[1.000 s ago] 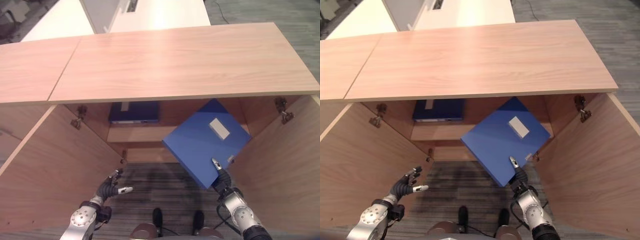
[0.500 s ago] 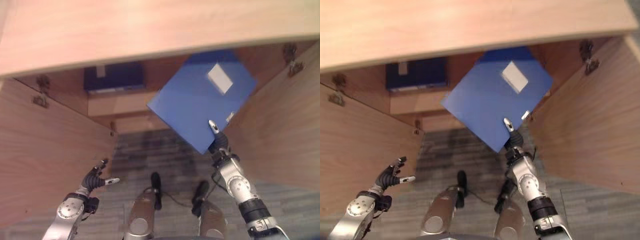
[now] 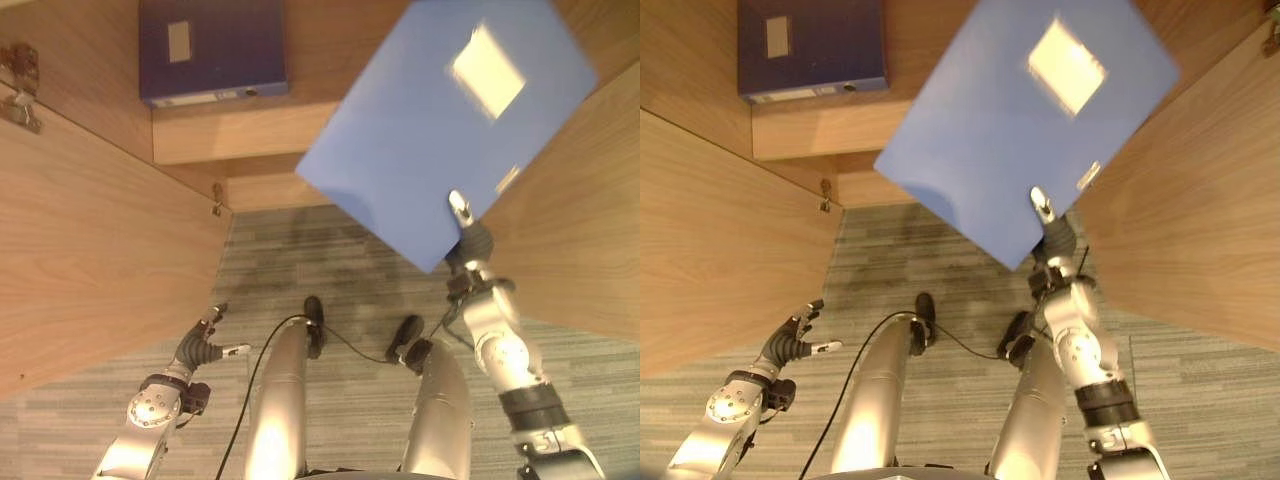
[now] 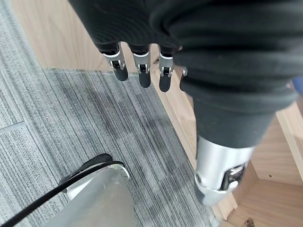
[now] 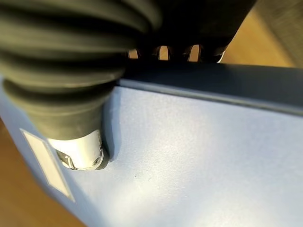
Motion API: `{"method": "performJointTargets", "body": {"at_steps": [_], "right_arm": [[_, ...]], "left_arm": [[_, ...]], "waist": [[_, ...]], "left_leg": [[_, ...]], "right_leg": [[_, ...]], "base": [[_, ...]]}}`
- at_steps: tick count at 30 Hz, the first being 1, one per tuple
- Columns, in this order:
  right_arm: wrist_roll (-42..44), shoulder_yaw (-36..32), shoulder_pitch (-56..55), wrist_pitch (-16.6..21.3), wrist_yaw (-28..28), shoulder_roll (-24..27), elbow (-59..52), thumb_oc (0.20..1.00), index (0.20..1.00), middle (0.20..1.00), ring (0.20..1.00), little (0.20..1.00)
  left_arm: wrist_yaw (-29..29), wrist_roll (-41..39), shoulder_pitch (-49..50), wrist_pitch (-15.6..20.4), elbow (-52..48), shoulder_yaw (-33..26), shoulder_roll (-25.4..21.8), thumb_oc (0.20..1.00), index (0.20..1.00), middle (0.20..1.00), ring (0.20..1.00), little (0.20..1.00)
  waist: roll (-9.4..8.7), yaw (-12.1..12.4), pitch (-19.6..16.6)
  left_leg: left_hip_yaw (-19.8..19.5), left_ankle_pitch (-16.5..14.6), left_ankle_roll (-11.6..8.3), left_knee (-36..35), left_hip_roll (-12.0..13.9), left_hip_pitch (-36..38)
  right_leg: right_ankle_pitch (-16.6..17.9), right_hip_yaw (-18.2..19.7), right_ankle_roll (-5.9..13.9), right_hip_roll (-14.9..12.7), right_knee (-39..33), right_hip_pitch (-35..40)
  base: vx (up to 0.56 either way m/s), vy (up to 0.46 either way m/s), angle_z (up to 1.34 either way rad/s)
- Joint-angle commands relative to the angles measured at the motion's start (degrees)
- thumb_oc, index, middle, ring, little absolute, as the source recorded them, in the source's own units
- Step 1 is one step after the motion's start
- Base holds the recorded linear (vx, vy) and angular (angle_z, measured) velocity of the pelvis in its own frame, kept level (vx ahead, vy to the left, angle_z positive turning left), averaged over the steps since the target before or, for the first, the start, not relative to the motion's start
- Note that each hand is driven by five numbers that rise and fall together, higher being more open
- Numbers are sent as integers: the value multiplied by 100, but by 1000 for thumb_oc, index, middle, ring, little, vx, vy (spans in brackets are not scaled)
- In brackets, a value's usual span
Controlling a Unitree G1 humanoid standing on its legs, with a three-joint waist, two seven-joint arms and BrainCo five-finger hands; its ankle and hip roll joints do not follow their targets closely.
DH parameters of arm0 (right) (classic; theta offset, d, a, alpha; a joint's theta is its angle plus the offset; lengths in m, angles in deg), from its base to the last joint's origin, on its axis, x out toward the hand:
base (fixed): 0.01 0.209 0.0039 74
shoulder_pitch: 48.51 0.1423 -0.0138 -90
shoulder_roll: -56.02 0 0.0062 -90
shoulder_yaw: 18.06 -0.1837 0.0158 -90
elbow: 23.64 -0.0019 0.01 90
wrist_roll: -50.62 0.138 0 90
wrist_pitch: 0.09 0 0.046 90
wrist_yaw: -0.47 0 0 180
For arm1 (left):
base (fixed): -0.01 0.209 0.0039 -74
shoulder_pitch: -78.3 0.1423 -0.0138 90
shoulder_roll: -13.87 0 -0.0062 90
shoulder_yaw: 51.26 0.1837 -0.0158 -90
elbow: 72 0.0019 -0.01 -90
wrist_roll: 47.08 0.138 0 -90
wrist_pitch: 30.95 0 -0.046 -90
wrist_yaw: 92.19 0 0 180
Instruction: Put the empty folder in the office cabinet
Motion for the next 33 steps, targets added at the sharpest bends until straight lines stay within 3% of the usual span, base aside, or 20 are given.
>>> {"method": "performJointTargets", "body": {"at_steps": [1,4,9,13,20,27,33], "right_arm": [[-176,-314,736,623,358,543,10,200,200,200,200,200],[8,-306,1377,708,585,747,551,200,200,200,200,200],[870,-172,3486,896,1098,1156,2826,200,200,200,200,200],[1085,-146,4236,820,1305,1274,4115,200,200,200,200,200],[1748,-192,5064,516,1394,987,6248,200,200,200,200,200],[2402,-415,5247,625,1290,664,6621,200,200,200,200,200],[2618,-331,5655,724,1298,911,6844,200,200,200,200,200]], "left_arm": [[-225,132,208,160,-182,51,-242,1000,1000,1000,1000,1000],[-265,37,165,143,-181,97,-297,1000,1000,1000,1000,1000],[-442,-361,37,125,-114,328,-600,1000,1000,1000,1000,1000],[-538,-483,-49,91,-11,435,-691,1000,1000,1000,1000,1000],[-630,-553,-178,32,92,587,-843,1000,1000,1000,1000,1000],[-717,-615,-264,71,157,707,-888,1000,1000,1000,1000,1000],[-759,-666,-277,116,258,779,-964,1000,1000,1000,1000,1000]], "waist": [[-56,162,-534],[-78,216,-545],[-155,437,-601],[-164,525,-608],[-76,663,-610],[-15,847,-587],[-41,1024,-584]], "left_leg": [[-411,-672,6,302,-100,5],[-442,-703,-5,317,-104,17],[-507,-645,-72,53,-132,186],[-557,-596,-109,-45,-157,216],[-664,-633,-128,61,-182,162],[-768,-663,-127,170,-234,112],[-891,-700,-135,297,-261,44]], "right_leg": [[-408,299,160,29,-10,367],[-476,284,135,24,40,381],[-455,198,160,51,-89,564],[-458,128,185,78,-140,664],[-537,71,206,101,-49,719],[-705,37,224,41,140,753],[-826,-35,231,-29,296,791]], "base": [[13,-29,12],[23,-34,10],[19,-29,4],[10,-18,8],[11,-12,11],[15,-11,8],[17,-22,11]]}}
